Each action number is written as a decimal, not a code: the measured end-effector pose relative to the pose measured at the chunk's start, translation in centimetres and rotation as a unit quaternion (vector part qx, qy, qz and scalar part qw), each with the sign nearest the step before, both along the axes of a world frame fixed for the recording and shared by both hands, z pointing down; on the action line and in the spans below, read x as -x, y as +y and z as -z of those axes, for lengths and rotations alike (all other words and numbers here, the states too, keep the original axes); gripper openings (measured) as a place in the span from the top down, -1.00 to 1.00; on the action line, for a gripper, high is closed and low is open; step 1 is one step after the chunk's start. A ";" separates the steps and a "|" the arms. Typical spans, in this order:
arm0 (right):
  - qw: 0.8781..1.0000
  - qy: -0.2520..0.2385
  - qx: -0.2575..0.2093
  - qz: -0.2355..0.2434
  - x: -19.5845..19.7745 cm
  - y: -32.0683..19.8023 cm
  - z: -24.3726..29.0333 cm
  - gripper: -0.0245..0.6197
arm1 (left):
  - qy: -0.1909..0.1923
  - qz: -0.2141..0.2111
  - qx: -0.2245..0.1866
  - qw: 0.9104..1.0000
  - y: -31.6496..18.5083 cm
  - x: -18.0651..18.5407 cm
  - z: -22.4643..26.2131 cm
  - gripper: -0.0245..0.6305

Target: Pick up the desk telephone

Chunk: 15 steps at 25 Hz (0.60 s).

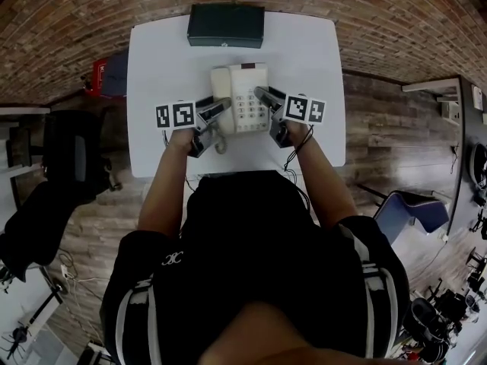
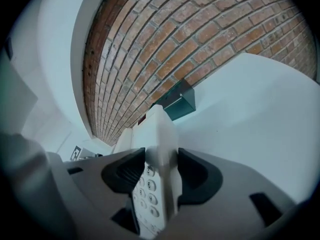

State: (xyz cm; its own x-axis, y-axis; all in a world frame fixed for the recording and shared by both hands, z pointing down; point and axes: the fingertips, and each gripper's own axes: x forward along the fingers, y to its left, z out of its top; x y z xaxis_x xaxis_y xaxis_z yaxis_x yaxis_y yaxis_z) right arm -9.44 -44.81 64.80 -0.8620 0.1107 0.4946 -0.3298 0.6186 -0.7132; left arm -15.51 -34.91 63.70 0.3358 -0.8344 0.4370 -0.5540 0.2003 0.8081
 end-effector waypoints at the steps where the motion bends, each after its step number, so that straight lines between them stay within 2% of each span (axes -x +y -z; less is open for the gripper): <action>1: 1.000 -0.006 -0.002 0.002 0.1 0.2 0.5 0.33 | -0.005 0.000 -0.002 1.000 0.2 0.1 0.5 -0.01; 9: 0.999 -0.043 -0.030 -0.009 0.9 1.4 6.1 0.33 | -0.052 -0.001 -0.035 0.998 1.3 0.9 6.0 0.00; 15: 0.994 -0.083 -0.061 -0.022 1.9 2.5 11.7 0.32 | -0.102 0.000 -0.073 0.992 2.3 2.0 11.8 0.00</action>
State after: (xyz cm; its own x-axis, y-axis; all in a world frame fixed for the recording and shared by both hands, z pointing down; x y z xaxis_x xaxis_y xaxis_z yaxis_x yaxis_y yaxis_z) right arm -11.34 -42.32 53.08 -0.9357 0.0194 0.3522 -0.2420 0.6910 -0.6811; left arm -17.53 -32.66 51.90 0.2531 -0.8937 0.3705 -0.7096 0.0889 0.6990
